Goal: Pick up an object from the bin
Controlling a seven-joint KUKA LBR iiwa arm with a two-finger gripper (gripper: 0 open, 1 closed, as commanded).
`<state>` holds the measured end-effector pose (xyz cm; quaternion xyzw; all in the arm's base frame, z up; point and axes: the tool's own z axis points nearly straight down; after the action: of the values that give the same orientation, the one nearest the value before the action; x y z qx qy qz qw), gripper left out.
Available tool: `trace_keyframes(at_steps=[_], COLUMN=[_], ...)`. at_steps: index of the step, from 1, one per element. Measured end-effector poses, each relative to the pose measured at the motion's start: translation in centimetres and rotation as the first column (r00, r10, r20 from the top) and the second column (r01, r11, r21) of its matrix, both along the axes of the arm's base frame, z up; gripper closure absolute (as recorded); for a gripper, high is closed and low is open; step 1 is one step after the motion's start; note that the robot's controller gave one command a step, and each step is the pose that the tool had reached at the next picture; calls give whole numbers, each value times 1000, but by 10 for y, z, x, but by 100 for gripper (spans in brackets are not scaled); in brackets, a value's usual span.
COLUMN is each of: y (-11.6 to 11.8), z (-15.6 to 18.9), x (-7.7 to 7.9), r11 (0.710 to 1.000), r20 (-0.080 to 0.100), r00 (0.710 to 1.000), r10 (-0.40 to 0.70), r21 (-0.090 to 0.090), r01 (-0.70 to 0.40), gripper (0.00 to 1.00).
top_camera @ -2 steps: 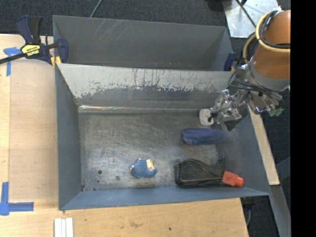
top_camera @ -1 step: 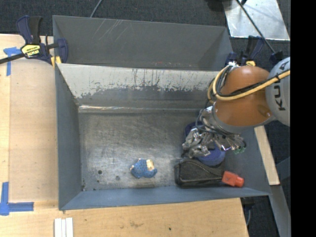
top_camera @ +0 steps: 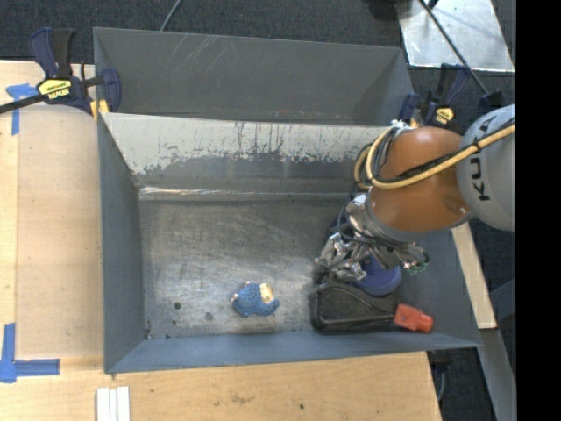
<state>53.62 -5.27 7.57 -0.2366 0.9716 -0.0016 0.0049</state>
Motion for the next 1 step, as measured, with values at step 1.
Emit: trace_keyframes(at_steps=[1], y=[-23], z=[-1], x=[46], r11=[997], r20=[-13], r00=[997], r10=[82], r21=[7], r01=[-82], gripper=[100])
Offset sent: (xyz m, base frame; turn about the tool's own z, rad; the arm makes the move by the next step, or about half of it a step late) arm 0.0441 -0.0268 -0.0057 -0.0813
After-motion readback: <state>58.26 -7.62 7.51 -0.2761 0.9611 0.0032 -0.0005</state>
